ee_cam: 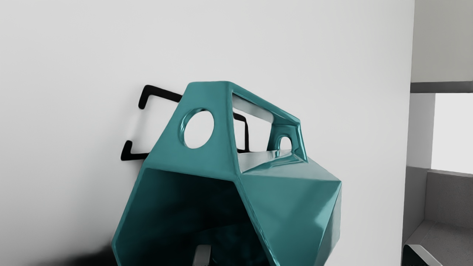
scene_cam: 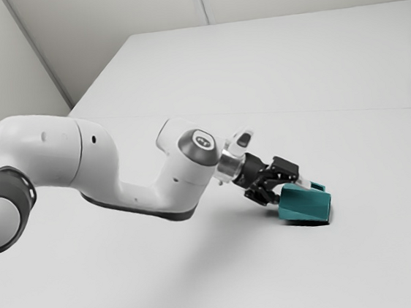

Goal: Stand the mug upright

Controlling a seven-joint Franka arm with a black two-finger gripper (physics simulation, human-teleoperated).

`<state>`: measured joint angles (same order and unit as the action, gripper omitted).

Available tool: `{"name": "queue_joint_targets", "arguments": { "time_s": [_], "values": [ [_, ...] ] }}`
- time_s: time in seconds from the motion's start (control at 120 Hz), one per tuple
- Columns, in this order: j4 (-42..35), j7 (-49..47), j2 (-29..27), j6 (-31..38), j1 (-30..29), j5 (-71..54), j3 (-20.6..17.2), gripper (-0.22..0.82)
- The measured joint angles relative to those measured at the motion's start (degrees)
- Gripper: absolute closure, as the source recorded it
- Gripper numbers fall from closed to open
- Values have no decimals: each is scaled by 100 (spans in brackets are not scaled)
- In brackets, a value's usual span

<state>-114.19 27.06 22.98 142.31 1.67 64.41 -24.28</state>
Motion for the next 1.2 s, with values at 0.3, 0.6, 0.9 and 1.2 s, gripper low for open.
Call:
{"name": "queue_joint_targets", "arguments": {
  "time_s": [0.3,0.6,0.9,1.2],
  "values": [
    [0,139,-25,53,-1,137,-37,49],
    [0,234,-121,62,0,143,-119,69],
    [18,283,-542,55,2,-39,-143,76],
    [-159,-561,-1549,-479,-11,-3639,405,78]
  ]
}}
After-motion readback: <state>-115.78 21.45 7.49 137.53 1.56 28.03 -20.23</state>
